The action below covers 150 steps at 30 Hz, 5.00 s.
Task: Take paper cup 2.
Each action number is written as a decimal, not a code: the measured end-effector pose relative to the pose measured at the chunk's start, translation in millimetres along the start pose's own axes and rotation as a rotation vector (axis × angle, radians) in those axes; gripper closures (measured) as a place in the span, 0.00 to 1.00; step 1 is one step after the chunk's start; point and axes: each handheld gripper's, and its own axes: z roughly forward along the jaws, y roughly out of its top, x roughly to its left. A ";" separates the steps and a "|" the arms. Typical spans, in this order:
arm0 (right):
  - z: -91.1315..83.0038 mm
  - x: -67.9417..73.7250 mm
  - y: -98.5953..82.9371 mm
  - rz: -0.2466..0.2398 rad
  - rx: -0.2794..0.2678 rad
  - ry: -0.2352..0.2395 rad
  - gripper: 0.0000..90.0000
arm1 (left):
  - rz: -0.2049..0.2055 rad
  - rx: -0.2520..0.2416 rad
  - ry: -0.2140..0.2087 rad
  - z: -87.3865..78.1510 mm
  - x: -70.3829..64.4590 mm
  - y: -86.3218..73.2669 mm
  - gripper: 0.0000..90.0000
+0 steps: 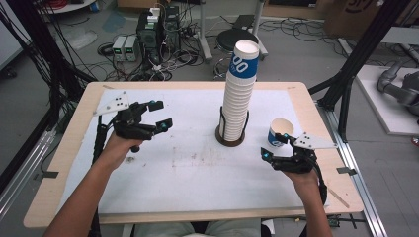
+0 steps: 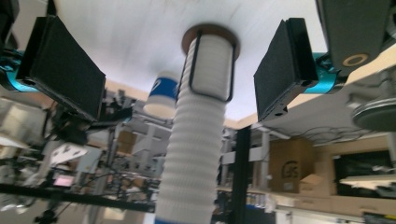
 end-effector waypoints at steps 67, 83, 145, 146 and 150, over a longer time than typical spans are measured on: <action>-3.6 -3.7 -1.0 0.021 -0.007 0.039 0.22 | 0.122 0.233 -0.065 205.0 -0.7 149.9 0.33; -1.6 -3.2 -1.6 0.019 0.000 0.047 0.22 | 0.136 0.263 -0.070 208.2 -2.2 154.3 0.33; 12.2 10.1 -5.0 0.016 0.019 0.098 0.22 | 0.075 0.070 -0.030 21.1 21.8 122.4 0.34; 12.5 10.3 -5.1 0.014 0.016 0.099 0.22 | 0.077 0.076 -0.026 18.6 21.5 116.0 0.34; 13.6 11.1 -5.4 0.012 0.016 0.103 0.22 | 0.064 0.091 -0.022 10.3 22.2 94.4 0.34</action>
